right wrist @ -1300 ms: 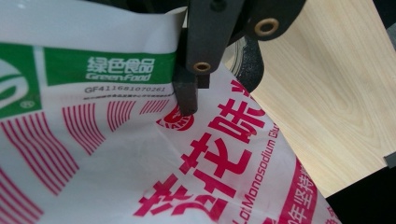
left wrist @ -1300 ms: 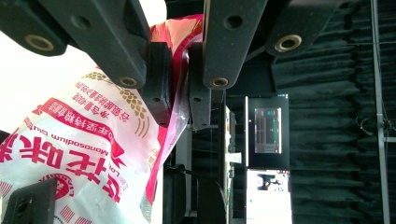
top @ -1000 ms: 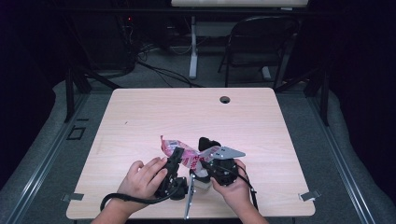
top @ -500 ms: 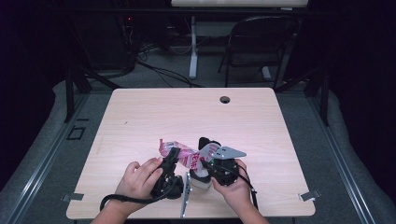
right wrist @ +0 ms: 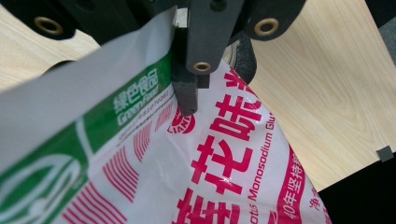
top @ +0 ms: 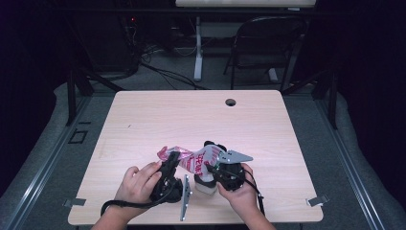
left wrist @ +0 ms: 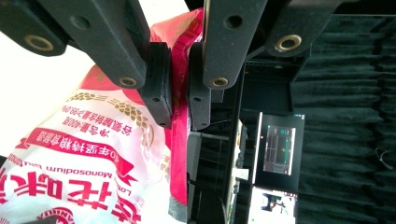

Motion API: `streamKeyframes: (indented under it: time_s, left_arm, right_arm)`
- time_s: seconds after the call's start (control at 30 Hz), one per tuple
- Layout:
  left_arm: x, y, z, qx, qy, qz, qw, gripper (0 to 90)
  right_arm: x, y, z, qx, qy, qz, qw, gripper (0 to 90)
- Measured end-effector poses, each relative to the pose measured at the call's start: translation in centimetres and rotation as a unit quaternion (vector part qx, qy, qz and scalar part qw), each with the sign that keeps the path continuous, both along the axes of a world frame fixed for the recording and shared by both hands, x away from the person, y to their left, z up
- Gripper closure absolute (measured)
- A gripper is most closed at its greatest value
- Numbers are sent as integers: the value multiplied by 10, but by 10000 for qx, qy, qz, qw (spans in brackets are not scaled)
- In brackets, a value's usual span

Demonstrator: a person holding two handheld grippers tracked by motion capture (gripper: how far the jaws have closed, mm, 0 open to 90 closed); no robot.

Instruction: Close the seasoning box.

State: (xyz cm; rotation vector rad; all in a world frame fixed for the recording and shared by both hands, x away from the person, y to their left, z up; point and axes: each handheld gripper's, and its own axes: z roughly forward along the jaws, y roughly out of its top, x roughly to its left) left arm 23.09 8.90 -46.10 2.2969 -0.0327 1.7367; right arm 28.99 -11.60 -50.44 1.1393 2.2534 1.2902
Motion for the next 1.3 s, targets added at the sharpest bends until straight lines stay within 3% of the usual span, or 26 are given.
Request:
streamKeyframes:
  time_s: [0.8,1.3]
  left_arm:
    - [7,11,-12,-139,121,204,9996,823]
    - [12,21,-24,-358,394,399,9978,822]
  right_arm:
    - [-1,2,4,20,-22,24,10000,900]
    - [-2,2,7,21,-72,55,10000,900]
